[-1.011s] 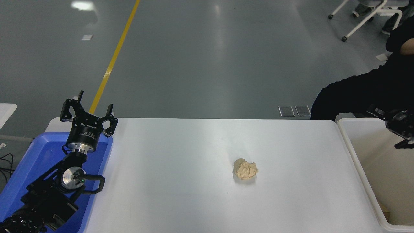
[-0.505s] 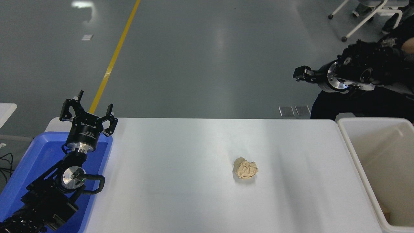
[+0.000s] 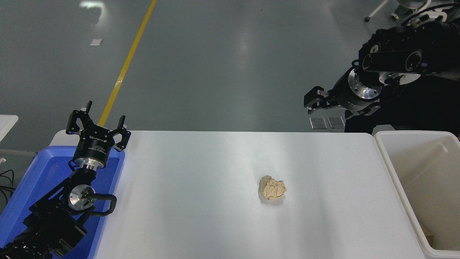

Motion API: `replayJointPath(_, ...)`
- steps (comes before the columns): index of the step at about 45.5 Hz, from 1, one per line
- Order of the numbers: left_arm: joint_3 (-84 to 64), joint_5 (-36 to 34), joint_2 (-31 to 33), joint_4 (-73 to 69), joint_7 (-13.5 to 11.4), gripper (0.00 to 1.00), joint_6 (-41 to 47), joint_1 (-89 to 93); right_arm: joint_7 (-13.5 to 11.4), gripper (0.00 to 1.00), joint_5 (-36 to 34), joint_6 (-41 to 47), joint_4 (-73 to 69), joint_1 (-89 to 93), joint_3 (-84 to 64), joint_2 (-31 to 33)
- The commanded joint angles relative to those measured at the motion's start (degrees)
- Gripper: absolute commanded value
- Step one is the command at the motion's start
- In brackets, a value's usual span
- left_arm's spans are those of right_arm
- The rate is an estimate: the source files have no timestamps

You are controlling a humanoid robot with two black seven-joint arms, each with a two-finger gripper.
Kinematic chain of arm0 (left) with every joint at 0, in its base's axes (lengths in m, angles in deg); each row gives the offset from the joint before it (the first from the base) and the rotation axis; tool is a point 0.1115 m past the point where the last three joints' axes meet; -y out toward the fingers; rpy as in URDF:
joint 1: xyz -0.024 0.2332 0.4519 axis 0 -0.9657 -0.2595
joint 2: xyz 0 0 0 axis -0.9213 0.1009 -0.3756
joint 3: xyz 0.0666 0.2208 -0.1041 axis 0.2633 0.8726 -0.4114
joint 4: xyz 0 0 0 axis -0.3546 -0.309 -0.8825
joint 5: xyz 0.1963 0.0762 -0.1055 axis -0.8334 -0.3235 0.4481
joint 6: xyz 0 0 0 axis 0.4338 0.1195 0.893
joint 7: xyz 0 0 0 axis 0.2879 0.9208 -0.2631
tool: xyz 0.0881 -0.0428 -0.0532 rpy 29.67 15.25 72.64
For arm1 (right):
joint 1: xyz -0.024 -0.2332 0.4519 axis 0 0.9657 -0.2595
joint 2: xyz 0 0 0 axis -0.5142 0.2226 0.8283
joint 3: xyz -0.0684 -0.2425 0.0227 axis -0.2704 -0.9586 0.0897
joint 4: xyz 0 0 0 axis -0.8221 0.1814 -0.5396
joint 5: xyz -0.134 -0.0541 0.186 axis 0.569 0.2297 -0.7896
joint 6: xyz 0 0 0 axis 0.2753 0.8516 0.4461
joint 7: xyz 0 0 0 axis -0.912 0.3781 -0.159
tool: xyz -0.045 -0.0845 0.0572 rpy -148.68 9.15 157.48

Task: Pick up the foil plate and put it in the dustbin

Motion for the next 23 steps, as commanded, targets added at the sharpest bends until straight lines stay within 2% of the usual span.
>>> replayJointPath(1,0.0,0.0,0.0,0.0,0.0,0.98,0.0,0.0,0.0,1.00,-0.6,6.2,-7.4,-7.5,2.0,-0.2)
replayJointPath(23,0.0,0.0,-0.1,0.0,0.0,0.98,0.0,0.0,0.1,1.00,-1.1,8.6,-8.5,-12.0,3.4,0.2)
